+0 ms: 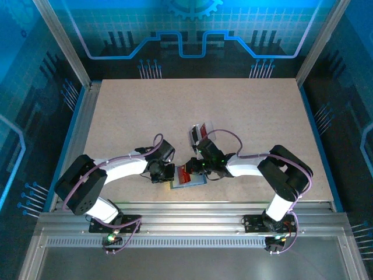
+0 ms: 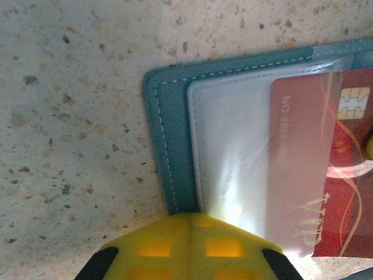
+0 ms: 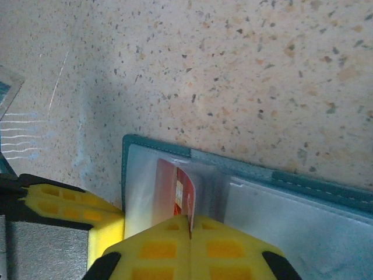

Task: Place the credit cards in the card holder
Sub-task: Insert the credit card into the card slot.

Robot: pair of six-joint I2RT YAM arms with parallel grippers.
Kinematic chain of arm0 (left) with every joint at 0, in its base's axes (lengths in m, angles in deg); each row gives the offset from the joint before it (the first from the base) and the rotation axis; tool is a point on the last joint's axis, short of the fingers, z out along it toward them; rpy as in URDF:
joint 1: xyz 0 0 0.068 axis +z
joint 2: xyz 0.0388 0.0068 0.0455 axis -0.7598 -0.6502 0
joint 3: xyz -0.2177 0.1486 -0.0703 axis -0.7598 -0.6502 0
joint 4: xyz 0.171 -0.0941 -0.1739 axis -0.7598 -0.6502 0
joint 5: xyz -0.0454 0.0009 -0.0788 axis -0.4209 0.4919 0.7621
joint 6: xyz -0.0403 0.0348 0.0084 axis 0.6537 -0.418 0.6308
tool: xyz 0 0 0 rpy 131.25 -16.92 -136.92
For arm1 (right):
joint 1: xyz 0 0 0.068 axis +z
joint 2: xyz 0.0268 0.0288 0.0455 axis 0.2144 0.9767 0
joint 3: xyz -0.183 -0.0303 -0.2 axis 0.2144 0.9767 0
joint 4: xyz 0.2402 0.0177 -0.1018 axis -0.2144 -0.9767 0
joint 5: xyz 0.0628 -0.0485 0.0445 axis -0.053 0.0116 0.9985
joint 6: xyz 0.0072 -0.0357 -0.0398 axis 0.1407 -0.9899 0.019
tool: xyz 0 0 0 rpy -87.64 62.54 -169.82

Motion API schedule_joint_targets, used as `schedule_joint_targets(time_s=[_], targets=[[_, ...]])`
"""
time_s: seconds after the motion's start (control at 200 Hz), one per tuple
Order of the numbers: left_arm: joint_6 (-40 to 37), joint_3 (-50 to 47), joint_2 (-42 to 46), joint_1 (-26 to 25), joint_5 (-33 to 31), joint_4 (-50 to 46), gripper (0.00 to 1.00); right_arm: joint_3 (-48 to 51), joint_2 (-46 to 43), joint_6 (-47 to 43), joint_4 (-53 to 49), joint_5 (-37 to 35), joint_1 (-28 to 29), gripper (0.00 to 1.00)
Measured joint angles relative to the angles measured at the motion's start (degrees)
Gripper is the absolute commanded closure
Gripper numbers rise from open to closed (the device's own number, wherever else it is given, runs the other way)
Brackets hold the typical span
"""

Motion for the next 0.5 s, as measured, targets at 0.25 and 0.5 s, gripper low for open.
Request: schedule_joint_targets(time_s=[0.25,0.5], targets=[[0.04,-0.63,0.13,0.24,0.48,0.87,0.94,-0.74,1.2,0.07,0.66,-0.92,1.25,1.0],[0.07,-0.85,0.17,0.26,0.61,1.16,0.94,-1.66,2.12,0.26,1.51,-2.56,3.3,1.0]])
